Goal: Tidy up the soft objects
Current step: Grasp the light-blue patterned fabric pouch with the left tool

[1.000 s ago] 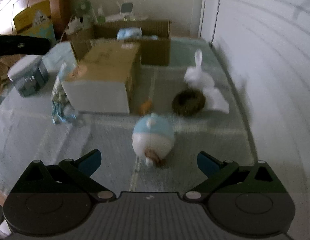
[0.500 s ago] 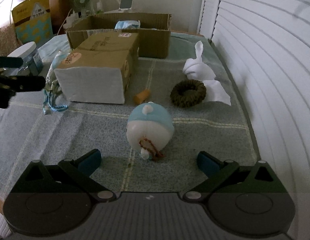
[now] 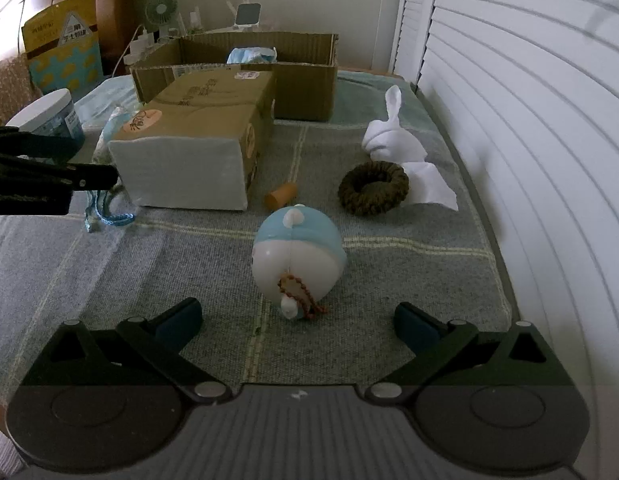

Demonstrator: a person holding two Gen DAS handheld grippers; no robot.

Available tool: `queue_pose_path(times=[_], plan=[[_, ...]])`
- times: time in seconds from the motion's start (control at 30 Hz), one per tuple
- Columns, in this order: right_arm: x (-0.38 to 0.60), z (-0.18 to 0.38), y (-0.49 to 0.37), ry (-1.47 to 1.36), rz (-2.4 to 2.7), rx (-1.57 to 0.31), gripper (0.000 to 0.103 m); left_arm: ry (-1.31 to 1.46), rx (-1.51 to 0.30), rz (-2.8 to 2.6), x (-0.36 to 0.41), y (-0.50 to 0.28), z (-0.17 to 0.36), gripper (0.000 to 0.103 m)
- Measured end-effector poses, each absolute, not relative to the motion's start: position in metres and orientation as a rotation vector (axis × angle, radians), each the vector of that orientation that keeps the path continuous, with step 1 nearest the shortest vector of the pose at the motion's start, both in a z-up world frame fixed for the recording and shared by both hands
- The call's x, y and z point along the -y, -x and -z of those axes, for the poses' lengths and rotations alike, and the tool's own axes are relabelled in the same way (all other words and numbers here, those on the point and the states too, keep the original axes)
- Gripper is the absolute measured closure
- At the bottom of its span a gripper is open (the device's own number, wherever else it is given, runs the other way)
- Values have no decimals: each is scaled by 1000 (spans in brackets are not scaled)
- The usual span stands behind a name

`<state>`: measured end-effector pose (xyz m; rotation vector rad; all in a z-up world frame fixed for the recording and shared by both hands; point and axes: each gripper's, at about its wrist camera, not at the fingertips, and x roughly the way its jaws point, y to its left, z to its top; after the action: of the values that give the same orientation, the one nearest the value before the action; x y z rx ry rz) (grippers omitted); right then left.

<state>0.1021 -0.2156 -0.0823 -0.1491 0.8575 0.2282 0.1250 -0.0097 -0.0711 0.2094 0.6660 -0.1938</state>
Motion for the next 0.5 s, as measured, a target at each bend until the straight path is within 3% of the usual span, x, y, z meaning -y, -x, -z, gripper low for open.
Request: queue_pose_path(times=[0.17,0.3,0.5], plan=[[215,82,-102,148,-225,-859,0,-186,-674,215,10,-128,73,69],[215,82,-102,148,-224,-858,0,-167,-676,222,8,-128,71,75],[215,83,-101,147,-227,-854,0,-150,-680,236,-2,-117,60,76]])
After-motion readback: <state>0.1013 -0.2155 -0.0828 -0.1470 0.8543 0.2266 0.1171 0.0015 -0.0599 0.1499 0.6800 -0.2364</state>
